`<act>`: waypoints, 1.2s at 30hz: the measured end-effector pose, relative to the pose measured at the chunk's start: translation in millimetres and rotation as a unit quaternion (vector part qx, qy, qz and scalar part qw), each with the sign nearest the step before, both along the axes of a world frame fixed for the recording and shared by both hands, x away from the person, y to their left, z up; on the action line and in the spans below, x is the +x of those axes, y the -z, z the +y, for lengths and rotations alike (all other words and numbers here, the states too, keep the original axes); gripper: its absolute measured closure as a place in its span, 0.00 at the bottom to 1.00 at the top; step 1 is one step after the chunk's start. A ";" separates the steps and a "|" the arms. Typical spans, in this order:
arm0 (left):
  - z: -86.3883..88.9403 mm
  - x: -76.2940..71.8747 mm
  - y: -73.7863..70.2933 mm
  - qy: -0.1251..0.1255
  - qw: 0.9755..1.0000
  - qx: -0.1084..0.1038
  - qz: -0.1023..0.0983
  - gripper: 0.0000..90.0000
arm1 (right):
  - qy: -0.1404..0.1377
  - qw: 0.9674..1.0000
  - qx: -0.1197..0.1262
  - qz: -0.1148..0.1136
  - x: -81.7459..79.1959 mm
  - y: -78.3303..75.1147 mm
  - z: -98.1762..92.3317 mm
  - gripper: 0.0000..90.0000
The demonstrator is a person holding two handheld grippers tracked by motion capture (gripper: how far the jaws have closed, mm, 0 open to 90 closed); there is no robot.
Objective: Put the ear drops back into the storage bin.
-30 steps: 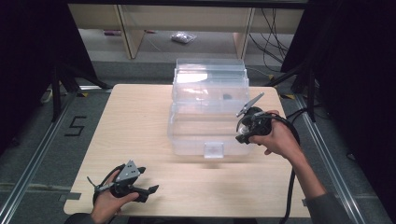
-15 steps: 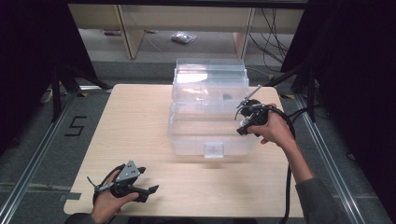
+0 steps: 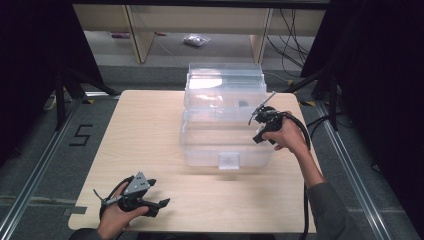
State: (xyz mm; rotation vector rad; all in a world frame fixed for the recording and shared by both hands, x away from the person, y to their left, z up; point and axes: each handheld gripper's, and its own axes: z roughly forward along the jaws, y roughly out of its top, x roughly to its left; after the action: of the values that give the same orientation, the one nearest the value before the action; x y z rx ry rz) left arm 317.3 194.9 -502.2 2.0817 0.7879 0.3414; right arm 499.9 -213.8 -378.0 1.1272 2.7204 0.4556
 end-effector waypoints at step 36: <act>1.5 1.0 -1.1 0.007 1.000 0.016 -0.003 0.18 | 0.017 0.997 -0.044 0.057 27.4 58.0 8.3 0.67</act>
State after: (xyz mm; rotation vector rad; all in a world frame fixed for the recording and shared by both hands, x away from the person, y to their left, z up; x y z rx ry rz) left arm 318.3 196.3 -501.1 2.1138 0.7693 0.3551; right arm 527.3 -205.5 -436.0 1.2093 2.7820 0.2724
